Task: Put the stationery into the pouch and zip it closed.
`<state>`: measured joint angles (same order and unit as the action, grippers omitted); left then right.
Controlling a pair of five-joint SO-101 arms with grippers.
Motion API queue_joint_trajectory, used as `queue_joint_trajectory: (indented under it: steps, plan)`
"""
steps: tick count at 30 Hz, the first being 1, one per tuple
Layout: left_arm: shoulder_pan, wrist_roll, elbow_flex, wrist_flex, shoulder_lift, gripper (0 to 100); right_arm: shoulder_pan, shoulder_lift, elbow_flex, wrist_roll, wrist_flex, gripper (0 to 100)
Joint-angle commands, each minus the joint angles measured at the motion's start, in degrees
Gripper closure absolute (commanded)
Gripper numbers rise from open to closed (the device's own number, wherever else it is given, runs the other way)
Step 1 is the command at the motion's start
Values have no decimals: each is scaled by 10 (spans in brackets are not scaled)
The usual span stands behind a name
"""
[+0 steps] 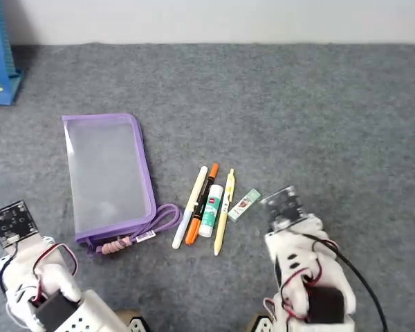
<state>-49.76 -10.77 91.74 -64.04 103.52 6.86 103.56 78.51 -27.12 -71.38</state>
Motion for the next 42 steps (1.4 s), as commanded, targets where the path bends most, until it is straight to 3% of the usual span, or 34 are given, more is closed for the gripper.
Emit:
queue_joint_trajectory:
  steps: [1, 9, 16, 25, 42]
  plan:
    - [10, -7, 0, 15, 3, 978, 80, -34, -79, -4, -8, 987]
    - [18, -8, 1, 15, 3, 978, 211, -361, -244, 10, -2, 986]
    - [18, -8, 1, 15, 3, 978, 321, -651, -384, 48, 5, 871]
    - [18, -8, 1, 15, 3, 978, 430, -846, -404, 44, 165, 835]
    - [18, -8, 1, 15, 3, 978, 453, -1025, -408, -10, 371, 837]
